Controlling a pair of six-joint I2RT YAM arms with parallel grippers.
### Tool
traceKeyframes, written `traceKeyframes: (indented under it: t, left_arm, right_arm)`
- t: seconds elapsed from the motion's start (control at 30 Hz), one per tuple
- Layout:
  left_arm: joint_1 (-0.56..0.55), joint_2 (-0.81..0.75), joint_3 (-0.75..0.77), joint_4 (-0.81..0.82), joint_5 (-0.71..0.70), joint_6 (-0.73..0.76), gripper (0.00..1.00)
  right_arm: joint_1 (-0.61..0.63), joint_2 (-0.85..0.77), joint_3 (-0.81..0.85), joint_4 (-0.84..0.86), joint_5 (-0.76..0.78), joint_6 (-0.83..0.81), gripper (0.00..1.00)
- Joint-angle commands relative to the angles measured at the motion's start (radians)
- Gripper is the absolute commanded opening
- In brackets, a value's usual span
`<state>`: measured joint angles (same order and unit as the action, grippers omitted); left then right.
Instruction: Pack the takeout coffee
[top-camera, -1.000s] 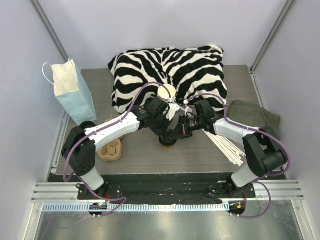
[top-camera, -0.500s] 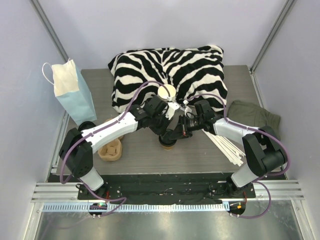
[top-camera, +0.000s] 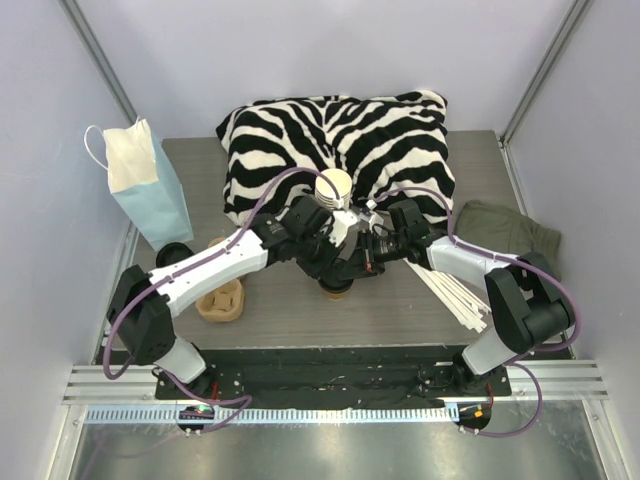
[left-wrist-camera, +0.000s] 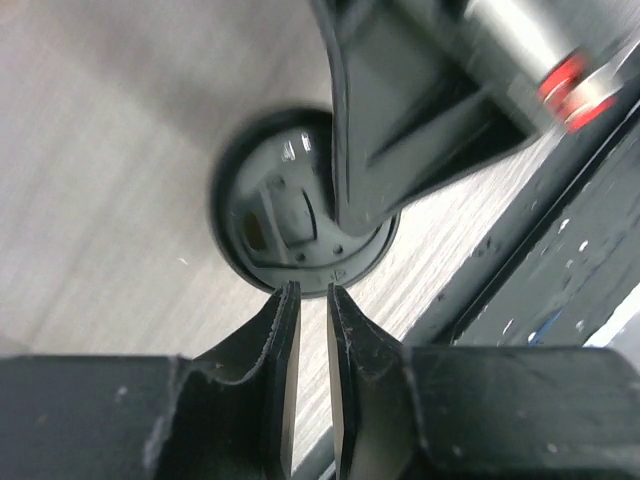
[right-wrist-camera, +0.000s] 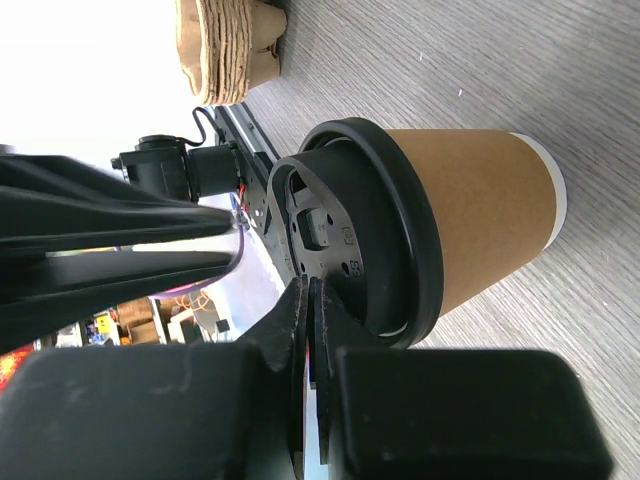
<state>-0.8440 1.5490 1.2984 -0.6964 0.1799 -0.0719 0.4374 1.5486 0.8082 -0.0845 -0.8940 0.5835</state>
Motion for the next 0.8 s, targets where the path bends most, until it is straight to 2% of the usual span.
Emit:
traceKeyframes:
  t: [0.0,0.13,0.4,0.53,0.7,0.77]
  left_arm:
    - [-0.017,0.031,-0.097,0.038,0.003,-0.006,0.19]
    - [-0.021,0.030,-0.151,0.046,-0.023,0.017,0.18]
    - [-0.021,-0.024,-0.056,0.014,-0.025,0.031,0.18]
    - [0.002,-0.072,-0.045,0.009,0.045,0.012,0.25]
    - [0.091,-0.090,-0.025,0.017,0.141,-0.066,0.37]
    - [0.118,-0.084,-0.019,0.020,0.161,-0.091,0.38]
  right_arm:
    - [0.000,0.031,-0.023,-0.046,0.136,-0.065,0.06]
    - [0.000,0.031,-0.026,-0.050,0.138,-0.068,0.06]
    - [0.001,0.005,-0.017,-0.034,0.107,-0.044,0.06]
    - [0.001,-0.054,-0.006,0.014,0.050,0.002,0.09]
    - [0.001,-0.130,0.042,0.048,0.018,0.061,0.14]
    - [0.001,-0.139,0.063,0.043,0.010,0.065,0.16]
